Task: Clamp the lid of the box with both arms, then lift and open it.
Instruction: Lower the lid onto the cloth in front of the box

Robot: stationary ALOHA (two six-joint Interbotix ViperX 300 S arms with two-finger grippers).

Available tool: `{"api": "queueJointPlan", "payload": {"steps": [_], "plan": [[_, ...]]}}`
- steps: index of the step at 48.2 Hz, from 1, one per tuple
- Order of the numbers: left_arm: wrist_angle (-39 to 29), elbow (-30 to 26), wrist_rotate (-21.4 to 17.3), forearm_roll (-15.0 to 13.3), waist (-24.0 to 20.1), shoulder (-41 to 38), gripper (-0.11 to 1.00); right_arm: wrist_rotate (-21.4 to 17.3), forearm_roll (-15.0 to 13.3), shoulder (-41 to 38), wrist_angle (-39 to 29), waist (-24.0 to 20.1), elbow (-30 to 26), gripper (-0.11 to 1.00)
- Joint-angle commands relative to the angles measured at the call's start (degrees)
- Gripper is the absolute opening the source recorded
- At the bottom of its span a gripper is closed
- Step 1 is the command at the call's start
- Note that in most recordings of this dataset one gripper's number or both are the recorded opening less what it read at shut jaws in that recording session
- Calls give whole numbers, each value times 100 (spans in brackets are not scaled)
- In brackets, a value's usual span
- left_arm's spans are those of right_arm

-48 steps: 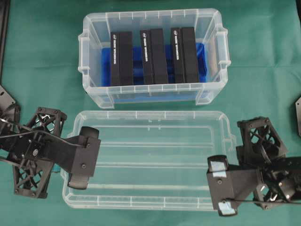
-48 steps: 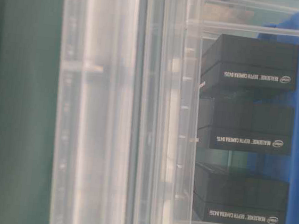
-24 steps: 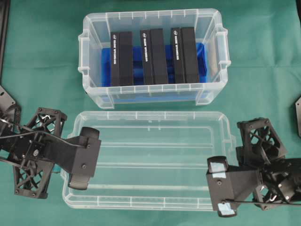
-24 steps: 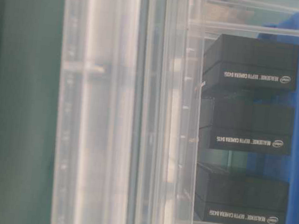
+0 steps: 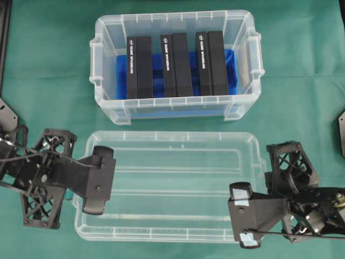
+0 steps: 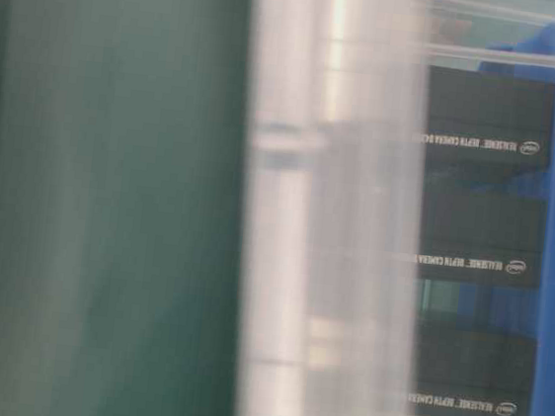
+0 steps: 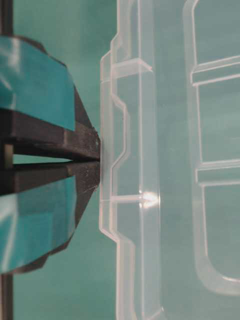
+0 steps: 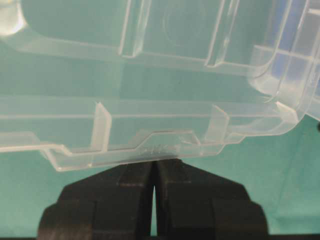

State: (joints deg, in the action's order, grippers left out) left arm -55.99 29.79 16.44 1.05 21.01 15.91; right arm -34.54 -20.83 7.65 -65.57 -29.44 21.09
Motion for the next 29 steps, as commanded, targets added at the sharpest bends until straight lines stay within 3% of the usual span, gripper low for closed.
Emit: {"api": "queueJointPlan", "payload": {"steps": [1,29], "plan": [[932,-220,220,123,-105,-35,1,-149,-352,18,738,123,-176,0],[1960,123,325,88,26,-668,1,-756,-360,-88,2101,123,844,0]]}}
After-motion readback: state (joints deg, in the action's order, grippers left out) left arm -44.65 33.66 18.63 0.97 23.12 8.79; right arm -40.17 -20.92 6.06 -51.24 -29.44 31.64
